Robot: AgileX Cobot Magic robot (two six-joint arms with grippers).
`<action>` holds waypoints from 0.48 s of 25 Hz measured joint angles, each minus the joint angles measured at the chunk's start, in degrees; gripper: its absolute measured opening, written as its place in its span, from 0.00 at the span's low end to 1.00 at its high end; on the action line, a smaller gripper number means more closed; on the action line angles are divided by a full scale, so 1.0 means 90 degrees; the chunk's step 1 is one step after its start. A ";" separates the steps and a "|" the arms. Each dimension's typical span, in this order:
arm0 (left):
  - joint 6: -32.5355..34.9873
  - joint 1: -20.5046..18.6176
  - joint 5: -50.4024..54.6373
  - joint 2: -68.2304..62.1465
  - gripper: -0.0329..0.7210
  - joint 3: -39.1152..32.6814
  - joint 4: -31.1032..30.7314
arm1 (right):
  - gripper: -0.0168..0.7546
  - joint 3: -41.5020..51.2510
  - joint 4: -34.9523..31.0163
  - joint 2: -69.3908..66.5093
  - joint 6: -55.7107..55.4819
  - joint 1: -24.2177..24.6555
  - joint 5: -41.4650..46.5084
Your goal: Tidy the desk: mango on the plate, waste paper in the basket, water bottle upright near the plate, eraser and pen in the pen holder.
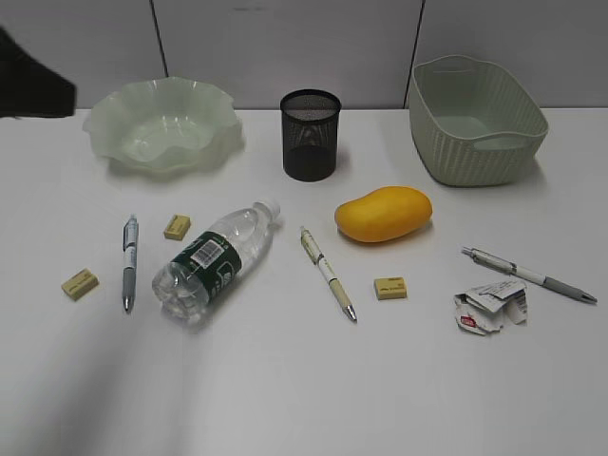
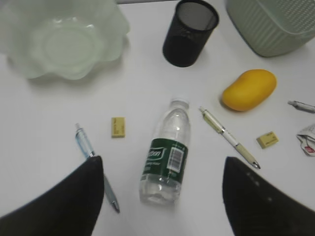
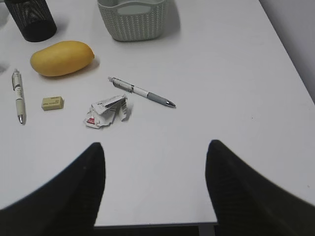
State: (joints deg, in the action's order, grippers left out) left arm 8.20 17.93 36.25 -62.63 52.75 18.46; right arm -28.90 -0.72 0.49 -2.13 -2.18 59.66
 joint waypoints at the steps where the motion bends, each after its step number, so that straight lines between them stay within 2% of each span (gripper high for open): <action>1: 0.0000 0.0261 -0.0135 -0.0203 0.80 0.0095 -0.0073 | 0.68 0.0000 0.0000 0.0000 0.0000 0.0000 0.0000; 4: 0.0000 0.0916 -0.0408 -0.0846 0.80 0.0452 -0.0332 | 0.68 0.0000 0.0000 0.0000 0.0000 0.0000 0.0000; 7: 0.0000 0.1390 -0.0462 -0.1586 0.80 0.0932 -0.0525 | 0.68 0.0000 0.0000 0.0000 0.0000 0.0000 0.0000; 12: 0.0360 0.1790 -0.0185 -0.2847 0.81 0.2093 -0.0647 | 0.68 0.0000 0.0000 0.0000 0.0000 0.0000 0.0000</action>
State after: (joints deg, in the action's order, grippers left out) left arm 11.43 34.04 34.58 -88.25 71.59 12.63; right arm -28.90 -0.72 0.49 -2.13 -2.18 59.66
